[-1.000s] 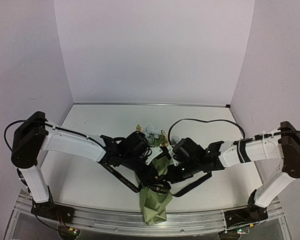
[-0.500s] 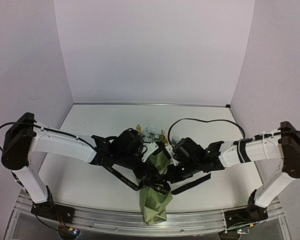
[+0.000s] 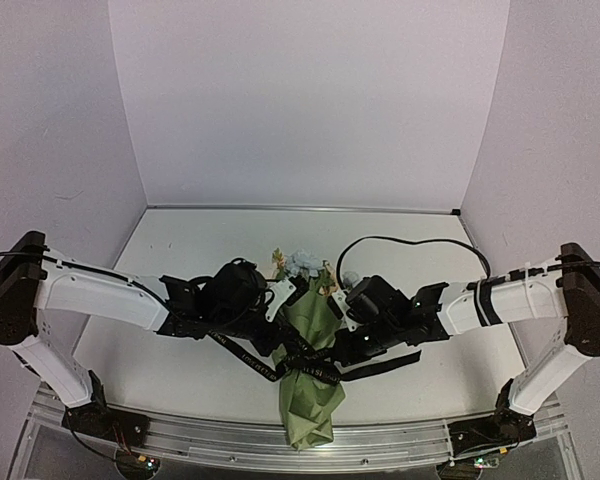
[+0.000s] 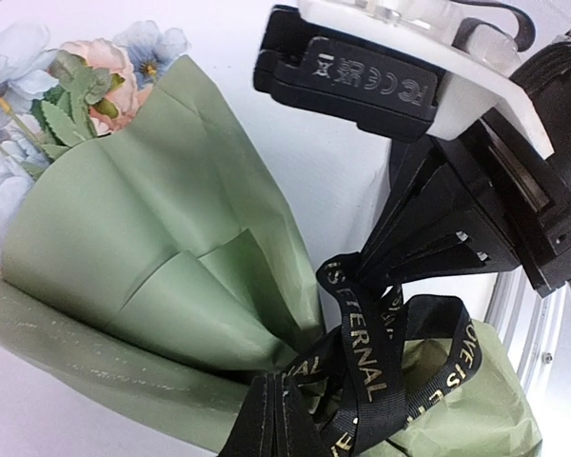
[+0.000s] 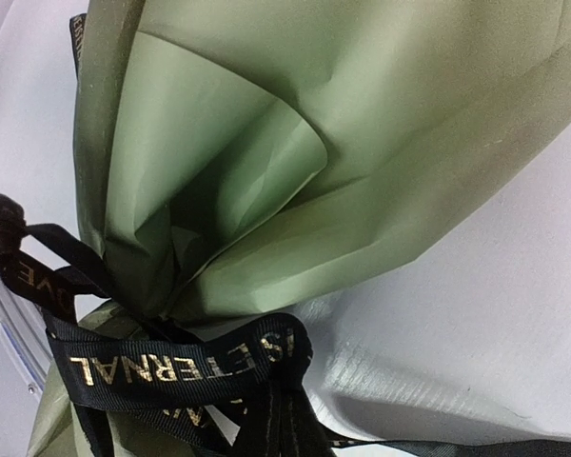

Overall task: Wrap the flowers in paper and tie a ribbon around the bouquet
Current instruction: Cross the half-tied ribbon over the folded bouquet.

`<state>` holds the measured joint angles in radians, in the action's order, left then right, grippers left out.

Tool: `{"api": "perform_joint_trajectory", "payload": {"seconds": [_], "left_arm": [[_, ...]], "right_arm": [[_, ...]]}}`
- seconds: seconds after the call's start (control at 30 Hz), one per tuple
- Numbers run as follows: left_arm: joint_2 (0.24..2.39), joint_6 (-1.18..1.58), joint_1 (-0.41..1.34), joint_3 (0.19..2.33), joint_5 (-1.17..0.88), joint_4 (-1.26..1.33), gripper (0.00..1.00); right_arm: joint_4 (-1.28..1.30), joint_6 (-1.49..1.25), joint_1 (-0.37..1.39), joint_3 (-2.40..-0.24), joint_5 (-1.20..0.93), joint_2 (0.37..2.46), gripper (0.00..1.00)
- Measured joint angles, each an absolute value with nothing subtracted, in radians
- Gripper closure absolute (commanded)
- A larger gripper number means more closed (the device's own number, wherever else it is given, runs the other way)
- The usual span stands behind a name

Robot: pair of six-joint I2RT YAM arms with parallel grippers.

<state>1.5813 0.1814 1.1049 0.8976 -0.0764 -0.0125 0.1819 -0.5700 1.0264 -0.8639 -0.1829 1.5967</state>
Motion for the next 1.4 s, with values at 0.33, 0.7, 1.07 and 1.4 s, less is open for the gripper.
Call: {"api": "perform_joint_trajectory", "payload": {"seconds": [0.33,0.7,1.07,1.4], "left_arm": [[1.508,0.246,1.105,0.801,0.014,0.025,1.0],[1.479,0.296,1.104,0.755,0.049,0.063,1.0],[1.481,0.316,1.104,0.755,0.048,0.081,1.0],[1.481,0.316,1.104,0.755,0.048,0.081,1.0]], "right_arm": [[0.181,-0.562,0.999,-0.864,-0.181,1.597,1.0],[0.239,-0.516,0.987,-0.936,-0.241,1.597,0.83],[0.334,-0.413,0.987,-0.952,-0.348,1.533,0.46],[0.366,-0.306,1.003,-0.904,-0.393,1.461,0.49]]}}
